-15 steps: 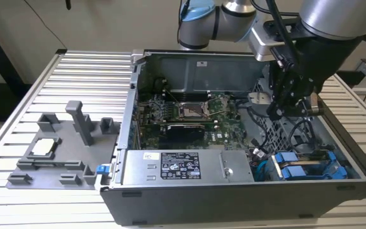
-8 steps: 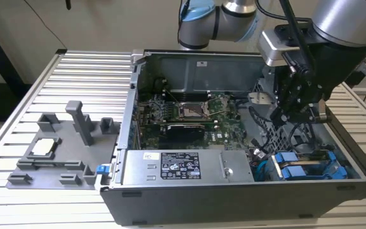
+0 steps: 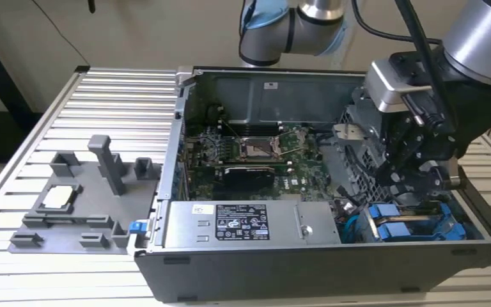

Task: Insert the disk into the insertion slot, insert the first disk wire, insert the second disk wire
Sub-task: 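Insert the first disk wire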

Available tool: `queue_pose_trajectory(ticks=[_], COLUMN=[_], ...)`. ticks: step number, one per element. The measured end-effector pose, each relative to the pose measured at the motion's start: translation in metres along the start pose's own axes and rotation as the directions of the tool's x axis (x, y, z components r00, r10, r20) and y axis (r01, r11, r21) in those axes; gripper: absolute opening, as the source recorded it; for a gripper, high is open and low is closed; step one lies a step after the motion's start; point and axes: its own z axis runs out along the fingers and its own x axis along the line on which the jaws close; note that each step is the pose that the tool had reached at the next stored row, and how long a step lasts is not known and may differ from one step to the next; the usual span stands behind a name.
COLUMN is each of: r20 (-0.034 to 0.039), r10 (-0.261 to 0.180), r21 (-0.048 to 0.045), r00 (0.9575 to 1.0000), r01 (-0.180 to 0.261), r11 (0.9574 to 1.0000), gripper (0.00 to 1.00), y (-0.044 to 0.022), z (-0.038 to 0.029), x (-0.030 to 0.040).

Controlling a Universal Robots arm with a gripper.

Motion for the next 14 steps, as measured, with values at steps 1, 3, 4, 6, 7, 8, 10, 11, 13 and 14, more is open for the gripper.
queue_pose_trajectory(ticks=[1, 3, 4, 6, 7, 8, 10, 11, 13, 14], r20=[0.0001, 0.0000, 0.0003, 0.0027, 0.0043, 0.0059, 0.0111, 0.0151, 0.0188, 0.0201], r10=[0.000, 0.000, 0.000, 0.000, 0.000, 0.000, 0.000, 0.000, 0.000, 0.001], r21=[0.0000, -0.0001, -0.0001, 0.0001, 0.0002, 0.0003, 0.0006, 0.0007, 0.0003, -0.0010], r00=[1.0000, 1.0000, 1.0000, 1.0000, 1.0000, 1.0000, 0.9999, 0.9999, 0.9998, 0.9998], r01=[0.000, 0.000, 0.000, 0.000, 0.000, 0.000, 0.000, 0.000, 0.000, -0.001], r11=[1.0000, 1.0000, 1.0000, 1.0000, 1.0000, 1.0000, 1.0000, 1.0000, 1.0000, 1.0000], gripper=[0.16, 0.16, 0.16, 0.16, 0.16, 0.16, 0.16, 0.16, 0.16, 0.16], y=[-0.0018, -0.0067, -0.0097, -0.0155, -0.0182, -0.0208, -0.0287, -0.0324, -0.0348, -0.0361], z=[0.0005, 0.0017, 0.0025, 0.0044, 0.0056, 0.0068, 0.0102, 0.0125, 0.0149, 0.0159], x=[0.0031, 0.0079, 0.0091, 0.0111, 0.0120, 0.0128, 0.0162, 0.0186, 0.0200, 0.0205])
